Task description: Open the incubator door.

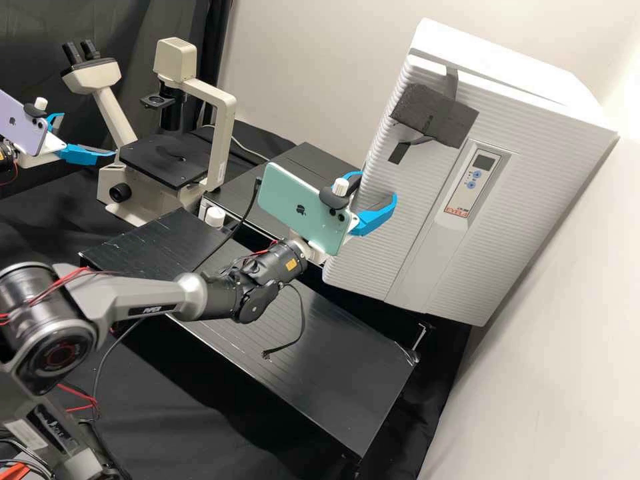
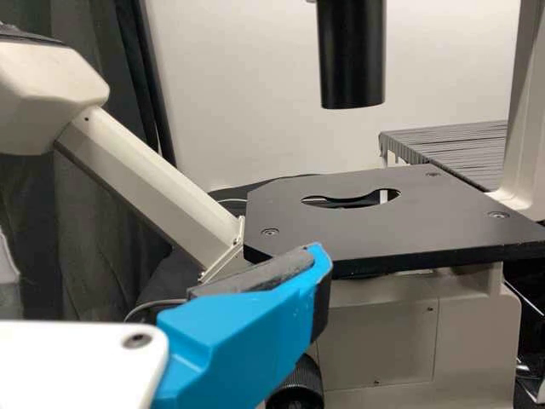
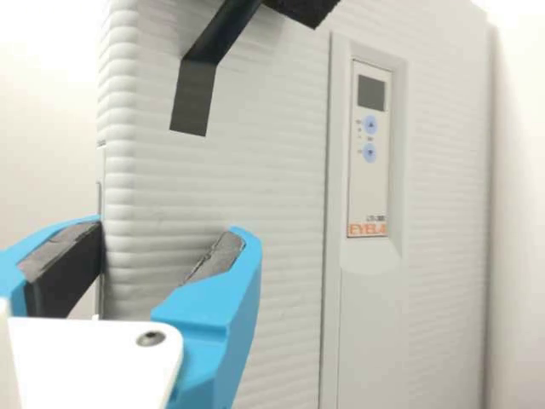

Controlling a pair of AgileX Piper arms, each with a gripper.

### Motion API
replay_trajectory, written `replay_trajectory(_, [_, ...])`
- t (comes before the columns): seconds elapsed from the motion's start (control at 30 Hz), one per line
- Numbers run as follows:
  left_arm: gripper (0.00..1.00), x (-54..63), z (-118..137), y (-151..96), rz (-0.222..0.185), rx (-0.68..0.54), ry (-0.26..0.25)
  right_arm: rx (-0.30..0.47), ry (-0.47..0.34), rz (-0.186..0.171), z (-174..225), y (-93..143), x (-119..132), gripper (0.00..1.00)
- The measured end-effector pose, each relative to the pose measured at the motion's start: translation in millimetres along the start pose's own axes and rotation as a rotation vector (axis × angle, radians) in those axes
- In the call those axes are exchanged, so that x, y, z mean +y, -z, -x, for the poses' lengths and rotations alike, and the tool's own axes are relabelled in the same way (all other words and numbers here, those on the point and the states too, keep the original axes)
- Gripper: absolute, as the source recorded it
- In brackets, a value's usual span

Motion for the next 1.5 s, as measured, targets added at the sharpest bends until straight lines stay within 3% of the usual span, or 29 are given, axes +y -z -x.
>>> replay_trajectory(0.23, [1.00,0.0,0,0,0.000,0.000,0.000,-0.031,-0.081,-0.047,32,5,12,0.00])
replay_trajectory(0.57, [1.00,0.0,0,0,0.000,0.000,0.000,-0.069,-0.236,-0.060,70,16,23,0.00])
replay_trajectory(0.6, [1.00,0.0,0,0,0.000,0.000,0.000,-0.059,-0.252,-0.055,73,19,24,1.00])
replay_trajectory(0.73, [1.00,0.0,0,0,0.000,0.000,0.000,-0.039,-0.317,0.007,84,28,27,1.00])
replay_trajectory(0.8, [1.00,0.0,0,0,0.000,0.000,0.000,-0.040,-0.338,0.021,89,32,29,1.00])
replay_trajectory(1.07, [1.00,0.0,0,0,0.000,0.000,0.000,0.034,-0.322,0.021,103,41,24,1.00])
replay_trajectory(1.3, [1.00,0.0,0,0,0.000,0.000,0.000,0.237,-0.174,-0.019,103,61,3,1.00])
replay_trajectory(1.5, [1.00,0.0,0,0,0.000,0.000,0.000,0.317,-0.028,-0.033,96,67,-23,1.00])
